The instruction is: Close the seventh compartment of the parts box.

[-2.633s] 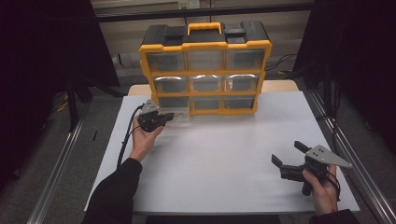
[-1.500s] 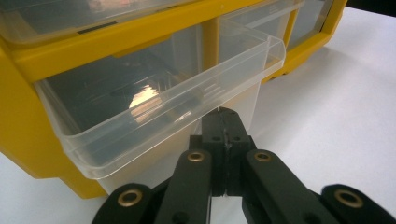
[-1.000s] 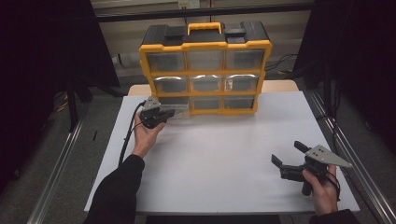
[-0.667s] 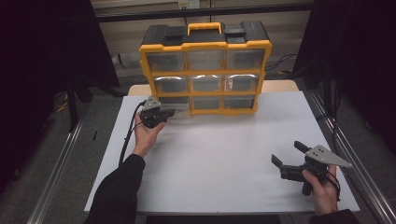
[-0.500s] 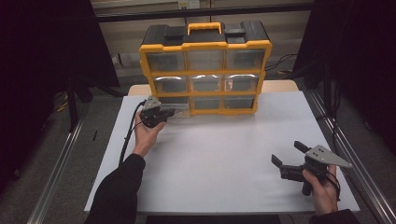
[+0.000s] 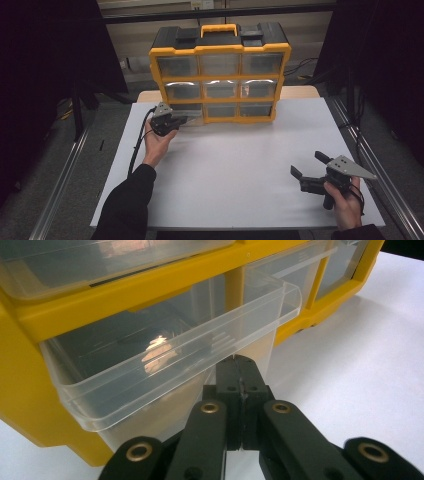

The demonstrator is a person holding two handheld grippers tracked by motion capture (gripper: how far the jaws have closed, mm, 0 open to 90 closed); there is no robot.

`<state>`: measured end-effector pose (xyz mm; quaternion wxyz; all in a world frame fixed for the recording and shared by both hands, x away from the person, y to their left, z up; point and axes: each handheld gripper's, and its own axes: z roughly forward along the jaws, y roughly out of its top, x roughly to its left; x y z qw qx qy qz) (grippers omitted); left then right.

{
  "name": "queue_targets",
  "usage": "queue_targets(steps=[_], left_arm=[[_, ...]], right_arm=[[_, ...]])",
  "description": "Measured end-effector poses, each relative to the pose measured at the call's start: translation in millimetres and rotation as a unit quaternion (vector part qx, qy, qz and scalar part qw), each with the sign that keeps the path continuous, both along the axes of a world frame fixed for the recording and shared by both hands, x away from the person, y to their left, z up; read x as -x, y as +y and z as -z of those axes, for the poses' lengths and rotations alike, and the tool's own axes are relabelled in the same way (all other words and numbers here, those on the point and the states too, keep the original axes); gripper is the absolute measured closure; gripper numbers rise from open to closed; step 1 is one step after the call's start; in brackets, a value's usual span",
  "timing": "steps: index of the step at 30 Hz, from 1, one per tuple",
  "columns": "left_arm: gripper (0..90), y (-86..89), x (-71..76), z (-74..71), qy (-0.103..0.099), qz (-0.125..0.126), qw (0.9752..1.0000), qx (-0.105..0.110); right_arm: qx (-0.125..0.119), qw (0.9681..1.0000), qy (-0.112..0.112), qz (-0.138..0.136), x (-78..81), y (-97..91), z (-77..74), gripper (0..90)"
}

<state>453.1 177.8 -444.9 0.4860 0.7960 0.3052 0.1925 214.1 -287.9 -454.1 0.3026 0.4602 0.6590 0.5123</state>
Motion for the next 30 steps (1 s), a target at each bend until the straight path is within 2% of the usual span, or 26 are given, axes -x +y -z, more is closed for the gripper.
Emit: queue_targets(steps=[12, 19, 30], left_arm=[[90.0, -1.6, -3.9, 0.2, 0.0, -0.01, 0.9999, -0.001], [90.0, -2.5, -5.7, 1.3, 0.0, -0.011, 0.9999, 0.008], [90.0, -4.4, -10.5, 0.7, -0.002, -0.022, 0.9997, -0.004]], right_arm=[[-0.001, 1.0, 0.0, 0.0, 0.0, -0.1, 0.0, 0.5], [-0.001, 1.0, 0.001, 0.0, -0.2, 0.0, 0.1, 0.5], [-0.002, 1.0, 0.0, 0.0, -0.5, -0.5, 0.4, 0.5]])
